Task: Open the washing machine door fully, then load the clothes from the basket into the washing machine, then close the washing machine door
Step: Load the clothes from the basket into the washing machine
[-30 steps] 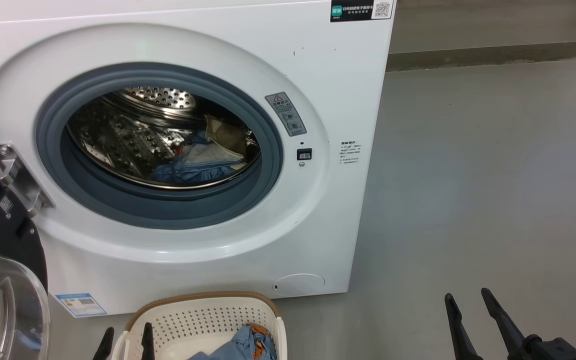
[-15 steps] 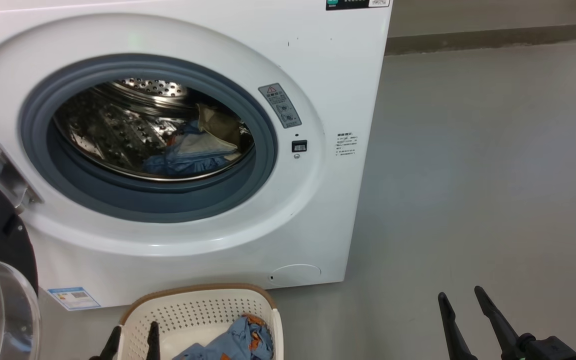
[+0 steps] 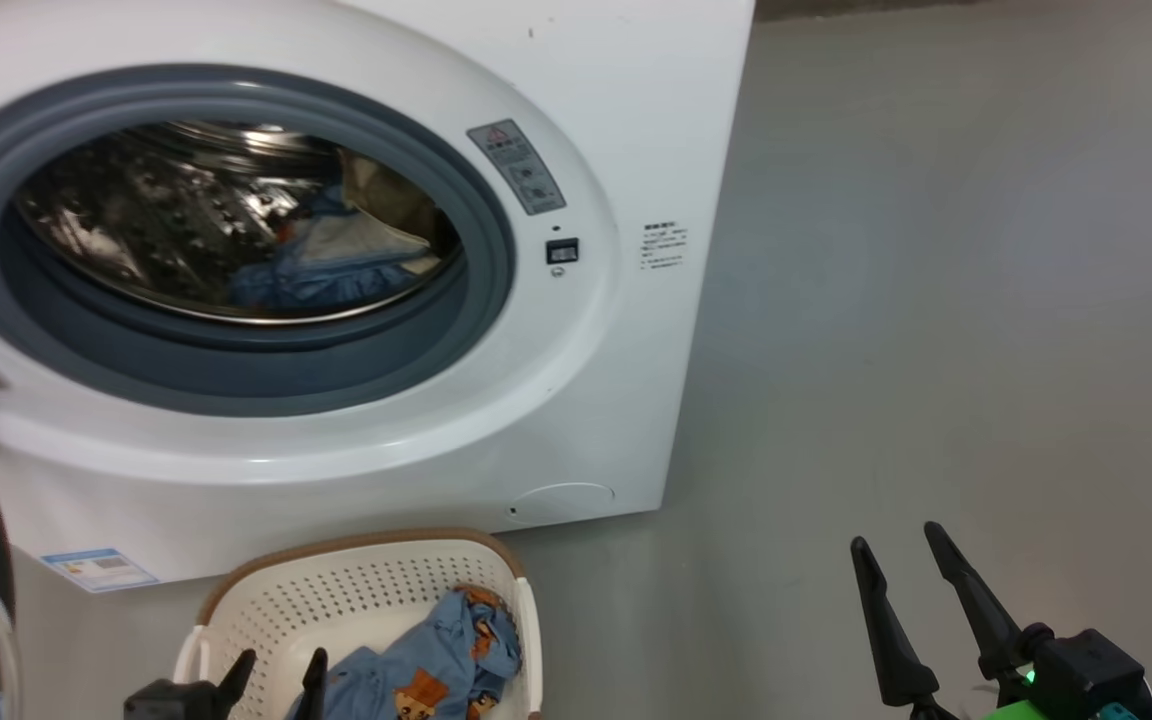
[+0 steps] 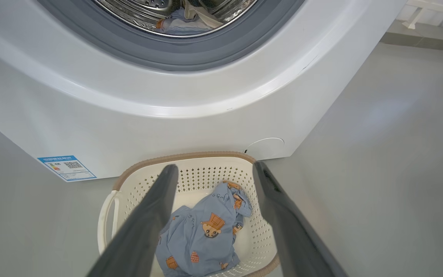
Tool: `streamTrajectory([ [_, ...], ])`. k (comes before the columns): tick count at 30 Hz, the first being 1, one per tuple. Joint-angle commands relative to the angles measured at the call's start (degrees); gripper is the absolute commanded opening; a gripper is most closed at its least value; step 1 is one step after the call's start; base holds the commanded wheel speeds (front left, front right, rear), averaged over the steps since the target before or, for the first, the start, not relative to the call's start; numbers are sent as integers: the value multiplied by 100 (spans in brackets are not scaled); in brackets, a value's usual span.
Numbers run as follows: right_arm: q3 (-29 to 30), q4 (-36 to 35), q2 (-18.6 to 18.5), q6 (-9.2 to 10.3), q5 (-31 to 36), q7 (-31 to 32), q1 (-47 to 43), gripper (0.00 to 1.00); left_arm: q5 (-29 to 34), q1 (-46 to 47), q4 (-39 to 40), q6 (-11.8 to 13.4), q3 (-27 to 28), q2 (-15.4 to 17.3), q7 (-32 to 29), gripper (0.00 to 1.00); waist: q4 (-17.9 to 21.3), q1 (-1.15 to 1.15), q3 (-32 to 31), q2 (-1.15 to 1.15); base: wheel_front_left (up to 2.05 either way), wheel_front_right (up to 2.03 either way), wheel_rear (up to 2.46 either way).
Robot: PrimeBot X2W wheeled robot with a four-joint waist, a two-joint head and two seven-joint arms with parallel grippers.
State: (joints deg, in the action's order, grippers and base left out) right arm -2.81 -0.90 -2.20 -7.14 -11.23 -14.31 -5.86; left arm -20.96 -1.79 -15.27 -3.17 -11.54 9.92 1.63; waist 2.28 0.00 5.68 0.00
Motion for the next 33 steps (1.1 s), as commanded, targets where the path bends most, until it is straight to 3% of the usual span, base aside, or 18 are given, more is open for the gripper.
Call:
streamTrajectory([
  [1, -145, -161, -67, -35, -75, -69, 193, 100, -49, 242, 55, -14, 177, 123, -28, 100, 163, 0, 163, 0, 0, 0, 0],
  [13, -372, -308, -67, -35, -214, -69, 413, 100, -478, 868, -961, -118, 404, 325, -473, 100, 667, 0, 671, 0, 0, 0, 0],
  [22, -567, -472, -67, -35, -292, -69, 585, 100, -781, 1404, -1864, -388, 205, 668, -615, 100, 1017, 0, 1191, 0, 0, 0, 0],
  [33, -840, -620, -67, -35, -411, -69, 759, 100, -1171, 2009, -3146, -429, -73, 1020, -940, 100, 1370, 0, 1631, 0, 0, 0, 0],
])
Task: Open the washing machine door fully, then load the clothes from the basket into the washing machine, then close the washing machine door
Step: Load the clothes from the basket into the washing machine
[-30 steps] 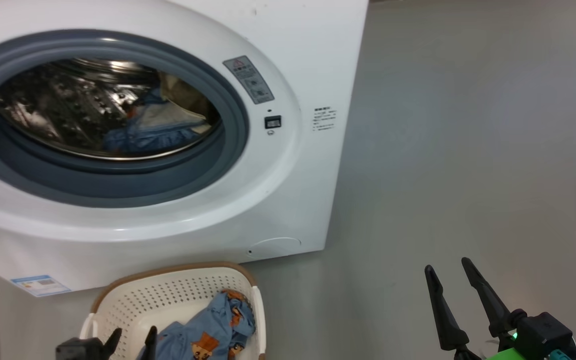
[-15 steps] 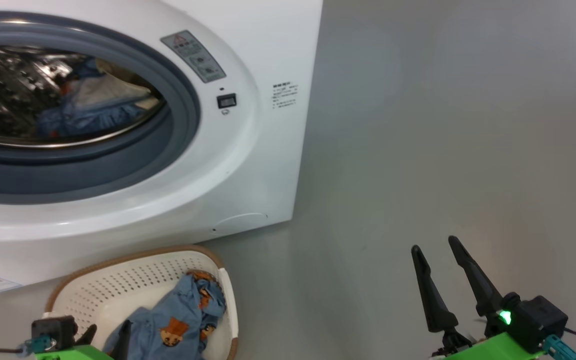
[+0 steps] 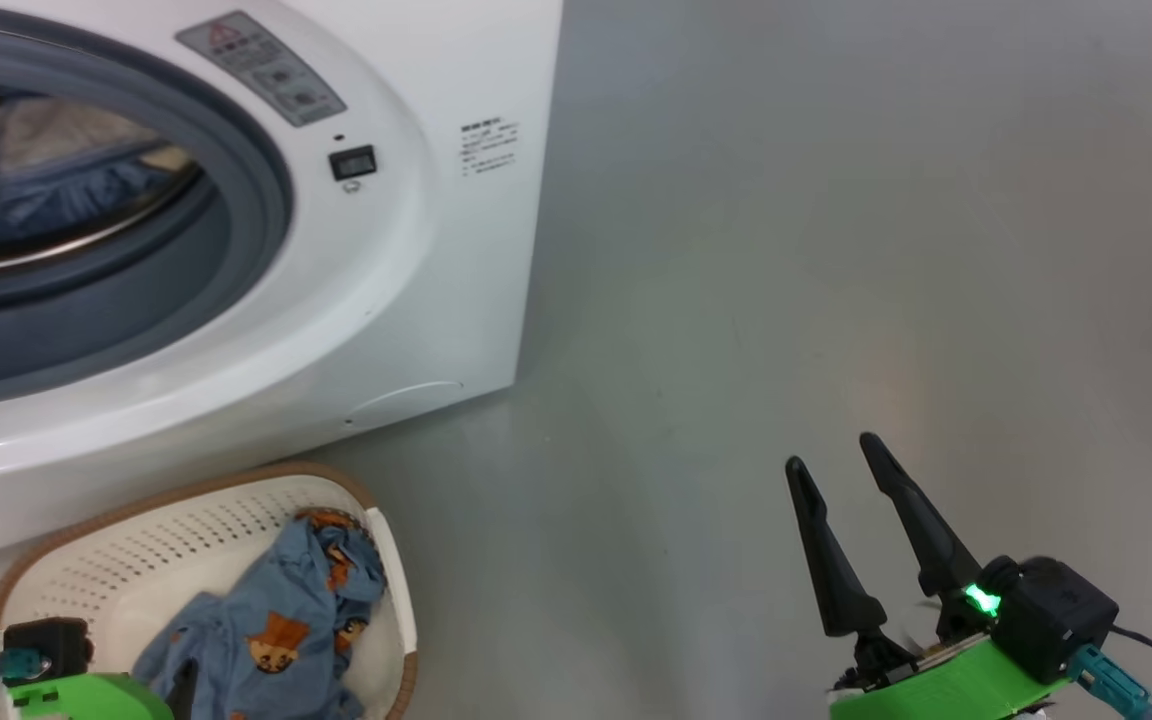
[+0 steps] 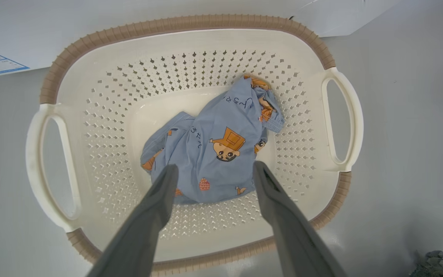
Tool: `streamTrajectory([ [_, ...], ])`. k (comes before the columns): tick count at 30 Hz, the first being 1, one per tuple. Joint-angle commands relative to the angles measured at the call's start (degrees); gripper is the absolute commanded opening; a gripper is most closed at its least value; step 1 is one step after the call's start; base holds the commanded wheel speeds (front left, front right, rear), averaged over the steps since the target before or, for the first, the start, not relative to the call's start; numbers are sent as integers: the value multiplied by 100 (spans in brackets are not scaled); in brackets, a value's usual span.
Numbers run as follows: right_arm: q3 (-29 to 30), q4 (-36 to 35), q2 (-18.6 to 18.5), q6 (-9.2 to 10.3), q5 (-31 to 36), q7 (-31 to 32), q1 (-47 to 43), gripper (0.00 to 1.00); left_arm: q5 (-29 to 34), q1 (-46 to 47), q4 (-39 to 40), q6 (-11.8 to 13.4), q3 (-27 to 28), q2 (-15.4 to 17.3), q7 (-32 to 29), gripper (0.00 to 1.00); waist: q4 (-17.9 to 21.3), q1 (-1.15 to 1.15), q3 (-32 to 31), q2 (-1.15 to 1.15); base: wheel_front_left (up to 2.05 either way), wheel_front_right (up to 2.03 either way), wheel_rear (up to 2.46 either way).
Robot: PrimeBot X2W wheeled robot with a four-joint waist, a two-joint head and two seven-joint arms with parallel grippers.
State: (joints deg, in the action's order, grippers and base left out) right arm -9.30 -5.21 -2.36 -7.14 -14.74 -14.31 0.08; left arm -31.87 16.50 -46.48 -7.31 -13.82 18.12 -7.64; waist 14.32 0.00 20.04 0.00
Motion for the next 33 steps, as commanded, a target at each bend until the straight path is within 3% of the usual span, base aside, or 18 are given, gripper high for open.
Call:
streamTrajectory([
  [1, -212, -210, -52, -35, -73, -69, 187, 100, -124, 232, -102, -15, 136, 211, -28, 100, 198, 0, 248, 0, 0, 0, 0],
  [15, -427, -454, -52, -35, -240, -69, 393, 100, -742, 702, -740, -17, -117, 601, -196, 100, 566, 0, 965, 0, 0, 0, 0],
  [33, -603, -789, -52, -35, -356, -69, 562, 100, -1405, 1012, -830, -17, -681, 1342, -163, 100, 935, 0, 1885, 0, 0, 0, 0],
])
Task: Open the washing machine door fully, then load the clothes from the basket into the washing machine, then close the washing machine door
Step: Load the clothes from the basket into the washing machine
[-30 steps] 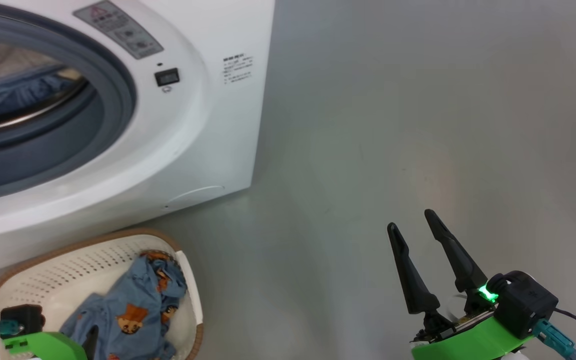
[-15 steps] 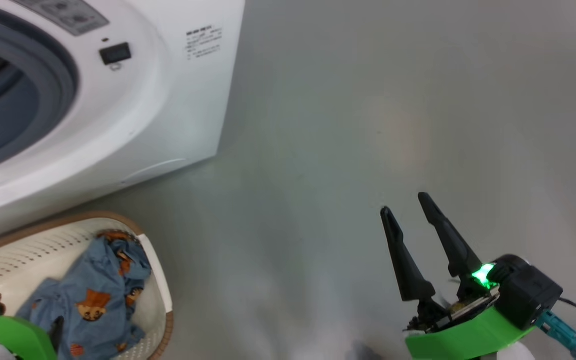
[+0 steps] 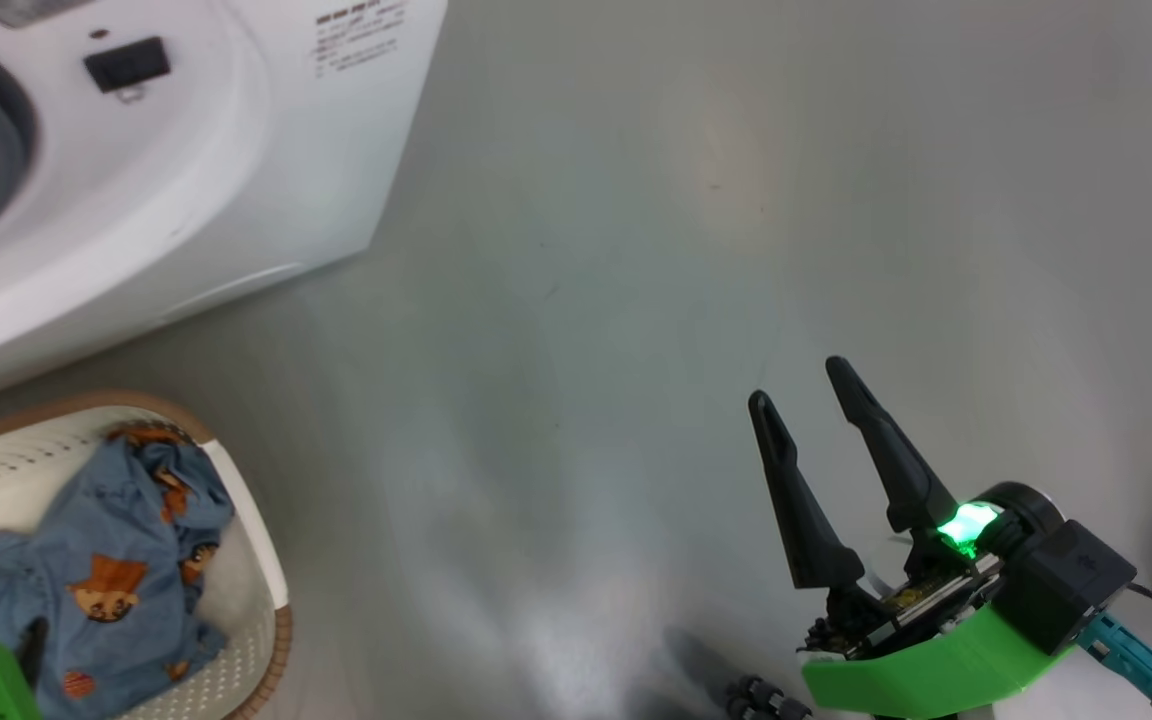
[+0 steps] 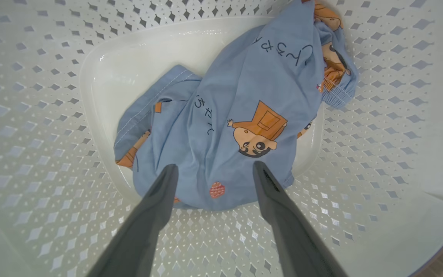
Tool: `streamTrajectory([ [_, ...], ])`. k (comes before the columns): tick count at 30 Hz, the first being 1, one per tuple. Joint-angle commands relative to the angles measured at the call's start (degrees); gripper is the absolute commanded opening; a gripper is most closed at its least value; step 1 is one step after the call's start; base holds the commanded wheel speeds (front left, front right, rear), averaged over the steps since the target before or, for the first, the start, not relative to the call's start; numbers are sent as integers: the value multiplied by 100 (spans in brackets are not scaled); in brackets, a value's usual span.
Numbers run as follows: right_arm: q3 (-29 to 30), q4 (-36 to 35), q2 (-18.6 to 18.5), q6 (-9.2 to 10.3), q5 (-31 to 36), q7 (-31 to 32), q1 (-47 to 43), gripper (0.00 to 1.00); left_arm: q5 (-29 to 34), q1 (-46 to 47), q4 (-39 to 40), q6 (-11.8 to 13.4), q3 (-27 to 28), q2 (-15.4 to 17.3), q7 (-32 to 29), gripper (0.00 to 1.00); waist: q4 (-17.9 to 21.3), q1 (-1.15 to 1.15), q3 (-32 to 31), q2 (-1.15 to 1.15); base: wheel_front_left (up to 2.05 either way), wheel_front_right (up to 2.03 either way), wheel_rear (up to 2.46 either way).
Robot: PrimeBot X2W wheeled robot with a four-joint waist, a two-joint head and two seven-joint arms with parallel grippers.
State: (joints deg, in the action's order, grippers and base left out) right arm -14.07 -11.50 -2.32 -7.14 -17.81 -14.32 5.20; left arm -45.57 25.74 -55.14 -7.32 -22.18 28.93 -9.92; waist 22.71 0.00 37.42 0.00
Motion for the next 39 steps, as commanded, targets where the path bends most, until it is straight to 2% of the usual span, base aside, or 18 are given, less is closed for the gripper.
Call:
streamTrajectory([
  [1, -137, -180, -55, -35, -56, -68, 55, 100, -70, 102, 35, -16, 129, 298, 76, 100, 114, 0, 190, 0, 0, 0, 0],
  [14, -279, -377, -55, -35, -166, -68, 82, 100, -436, 305, 79, -16, -257, 706, 230, 100, 376, 0, 667, 0, 0, 0, 0],
  [39, -359, -607, -55, -35, -227, -68, 10, 100, -839, 571, 110, -16, -777, 1189, 596, 100, 572, 0, 1179, 0, 0, 0, 0],
])
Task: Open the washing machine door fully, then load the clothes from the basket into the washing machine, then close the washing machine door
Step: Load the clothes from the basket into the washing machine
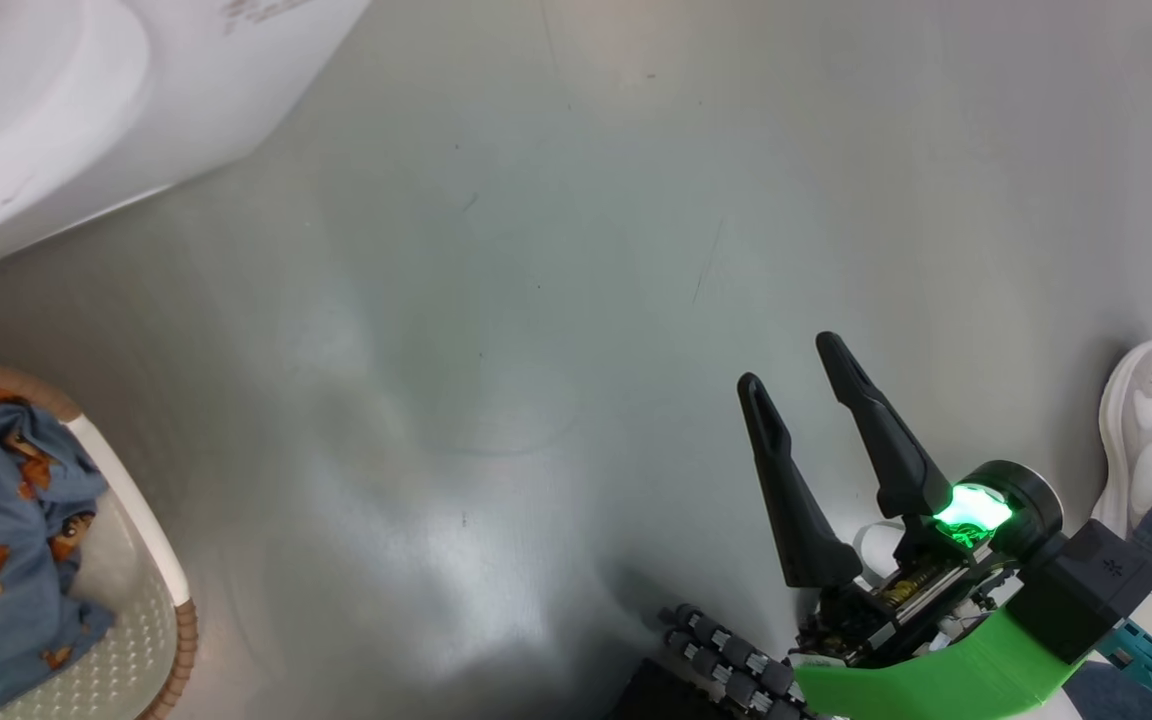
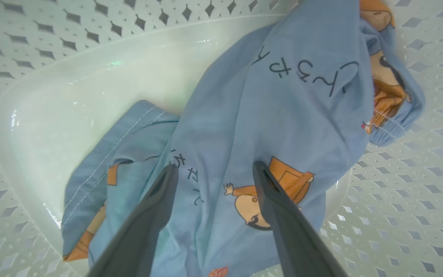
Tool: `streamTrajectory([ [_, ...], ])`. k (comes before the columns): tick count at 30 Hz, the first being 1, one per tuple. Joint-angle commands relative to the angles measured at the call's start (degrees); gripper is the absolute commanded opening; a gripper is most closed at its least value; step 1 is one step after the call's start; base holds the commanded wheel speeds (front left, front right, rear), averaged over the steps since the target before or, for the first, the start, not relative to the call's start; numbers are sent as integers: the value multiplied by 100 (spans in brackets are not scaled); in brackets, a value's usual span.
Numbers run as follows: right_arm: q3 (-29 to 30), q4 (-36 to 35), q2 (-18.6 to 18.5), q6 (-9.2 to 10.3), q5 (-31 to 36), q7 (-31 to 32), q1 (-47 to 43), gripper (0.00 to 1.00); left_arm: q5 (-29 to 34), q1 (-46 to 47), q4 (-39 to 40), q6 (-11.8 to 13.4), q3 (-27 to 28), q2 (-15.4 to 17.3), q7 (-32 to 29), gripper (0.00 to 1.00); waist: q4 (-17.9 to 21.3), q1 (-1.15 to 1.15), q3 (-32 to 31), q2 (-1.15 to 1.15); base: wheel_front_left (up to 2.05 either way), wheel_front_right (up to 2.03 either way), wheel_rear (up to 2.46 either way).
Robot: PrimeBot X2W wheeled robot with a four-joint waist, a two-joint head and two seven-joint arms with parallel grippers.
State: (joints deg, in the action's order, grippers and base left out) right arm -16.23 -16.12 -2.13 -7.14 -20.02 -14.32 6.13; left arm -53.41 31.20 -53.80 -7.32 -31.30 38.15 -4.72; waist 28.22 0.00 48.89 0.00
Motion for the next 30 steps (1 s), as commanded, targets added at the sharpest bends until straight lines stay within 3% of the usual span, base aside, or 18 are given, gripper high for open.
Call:
streamTrajectory([
  [1, -151, -149, -75, -35, -3, -68, -87, 100, -68, 41, -40, -16, 119, 278, 84, 100, 28, 0, 50, 0, 0, 0, 0],
  [23, -178, -182, -75, -35, 14, -68, -85, 100, -143, 362, -281, -16, -313, 343, 305, 100, 58, 0, 276, 0, 0, 0, 0],
  [25, -179, -179, -75, -35, 14, -68, -78, 100, -142, 376, -296, -16, -368, 335, 323, 80, 53, 0, 280, 0, 0, 0, 0],
  [27, -175, -178, -75, -35, 15, -68, -68, 100, -149, 387, -308, -16, -416, 321, 349, 47, 46, 0, 286, 0, 0, 0, 0],
  [28, -173, -178, -75, -35, 15, -68, -63, 100, -148, 390, -308, -16, -445, 315, 362, 38, 43, 0, 289, 0, 0, 0, 0],
  [30, -169, -179, -75, -35, 17, -68, -57, 100, -157, 389, -303, -16, -500, 305, 391, 5, 38, 0, 292, 0, 0, 0, 0],
])
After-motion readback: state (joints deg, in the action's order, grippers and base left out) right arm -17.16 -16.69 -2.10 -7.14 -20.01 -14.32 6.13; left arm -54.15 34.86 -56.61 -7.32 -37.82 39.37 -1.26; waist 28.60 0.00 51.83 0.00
